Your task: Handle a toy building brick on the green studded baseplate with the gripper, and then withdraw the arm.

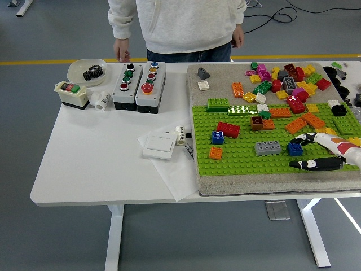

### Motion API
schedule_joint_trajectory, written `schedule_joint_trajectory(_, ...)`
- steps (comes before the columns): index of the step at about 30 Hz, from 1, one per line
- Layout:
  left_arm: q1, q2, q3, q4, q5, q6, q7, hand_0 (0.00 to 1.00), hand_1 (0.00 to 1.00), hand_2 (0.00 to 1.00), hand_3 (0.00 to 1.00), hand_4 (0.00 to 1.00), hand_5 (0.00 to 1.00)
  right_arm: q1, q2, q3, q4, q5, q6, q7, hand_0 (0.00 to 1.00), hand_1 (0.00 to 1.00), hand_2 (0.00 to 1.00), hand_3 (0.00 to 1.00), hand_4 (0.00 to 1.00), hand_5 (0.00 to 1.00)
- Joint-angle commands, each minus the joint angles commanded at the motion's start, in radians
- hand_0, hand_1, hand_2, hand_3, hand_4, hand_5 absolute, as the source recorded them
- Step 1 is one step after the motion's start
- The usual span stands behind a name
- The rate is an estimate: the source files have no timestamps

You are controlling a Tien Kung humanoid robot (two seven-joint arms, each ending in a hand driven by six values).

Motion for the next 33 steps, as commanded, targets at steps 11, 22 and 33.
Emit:
schedule_joint_trajectory(11, -0.003, -0.001, -0.003, 0.001, 0.002, 0.001, -0.001, 0.812, 0.865, 0.879, 0.795, 0.835, 0.708, 0.015, 0.005, -0.015, 0.017, -0.012, -0.001, -0.002, 0.868, 0.791, 0.802, 0.792, 0.998, 0.797)
schedule_joint_trajectory(22, -0.006, 0.0, -0.006, 0.001, 0.005, 0.001, -0.001, 0.813, 0.867, 0.878, 0.796, 0.836, 0.708, 0.038, -0.002, -0.036, 0.024, -0.177, -0.029, 0.005, 0.873, 0.791, 0.801, 0.787, 0.998, 0.797)
schedule_joint_trajectory(33, -0.007, 0.001, -0.011, 0.001, 0.013, 0.001, 0.001, 0.812, 0.867, 0.878, 0.798, 0.836, 0.71, 0.047, -0.007, -0.068, 0.032, -0.207, -0.035, 0.006, 0.873, 0.791, 0.801, 0.785, 0.998, 0.797)
